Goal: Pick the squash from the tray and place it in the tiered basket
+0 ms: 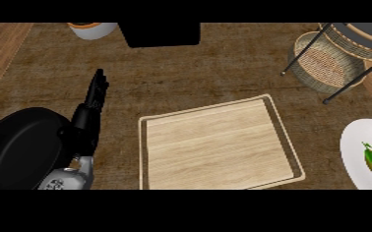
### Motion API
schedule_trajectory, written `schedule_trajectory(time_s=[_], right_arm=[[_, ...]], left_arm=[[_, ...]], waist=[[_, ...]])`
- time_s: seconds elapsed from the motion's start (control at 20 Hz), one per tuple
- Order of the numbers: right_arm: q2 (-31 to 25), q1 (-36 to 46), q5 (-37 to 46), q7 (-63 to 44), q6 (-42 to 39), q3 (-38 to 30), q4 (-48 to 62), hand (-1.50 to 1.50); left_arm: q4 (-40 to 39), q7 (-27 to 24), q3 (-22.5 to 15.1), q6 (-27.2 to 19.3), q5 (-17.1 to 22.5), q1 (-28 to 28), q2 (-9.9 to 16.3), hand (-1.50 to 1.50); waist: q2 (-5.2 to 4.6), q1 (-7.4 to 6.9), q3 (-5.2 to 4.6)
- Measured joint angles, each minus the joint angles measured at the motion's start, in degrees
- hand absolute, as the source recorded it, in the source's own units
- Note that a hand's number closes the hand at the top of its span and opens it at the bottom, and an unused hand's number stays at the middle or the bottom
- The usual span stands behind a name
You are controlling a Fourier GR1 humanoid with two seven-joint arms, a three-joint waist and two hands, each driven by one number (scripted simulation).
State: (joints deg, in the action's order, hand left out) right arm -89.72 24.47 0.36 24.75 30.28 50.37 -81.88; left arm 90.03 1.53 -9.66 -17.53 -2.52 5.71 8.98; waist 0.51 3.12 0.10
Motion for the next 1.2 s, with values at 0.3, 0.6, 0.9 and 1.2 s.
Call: schedule_trajectory(time_s=[0.3,0.6,0.9,1.2], right_arm=[[-8.51,-0.81,-16.75,13.69,-10.81,-9.22,6.43,1.50],[-9.61,-0.58,-26.74,18.99,-26.72,-15.11,13.24,1.50],[-5.40,1.77,-23.82,16.91,-35.66,-21.31,18.10,1.50],[2.51,8.13,-15.09,10.34,-37.56,-25.32,21.78,1.50]], left_arm=[[-1.51,-0.76,-0.28,-0.04,-0.37,0.47,-0.98,0.00],[-0.98,-0.24,-0.69,1.46,-0.23,1.17,-0.80,0.00],[-2.10,0.29,-0.15,2.55,-0.43,3.47,-1.13,0.00],[-1.28,1.56,-0.86,2.96,-1.24,4.05,-1.97,0.00]], waist=[[-0.11,-0.70,-0.07],[-0.42,-2.61,-0.11],[-0.70,-3.89,-0.13],[-0.91,-4.97,-0.13]])
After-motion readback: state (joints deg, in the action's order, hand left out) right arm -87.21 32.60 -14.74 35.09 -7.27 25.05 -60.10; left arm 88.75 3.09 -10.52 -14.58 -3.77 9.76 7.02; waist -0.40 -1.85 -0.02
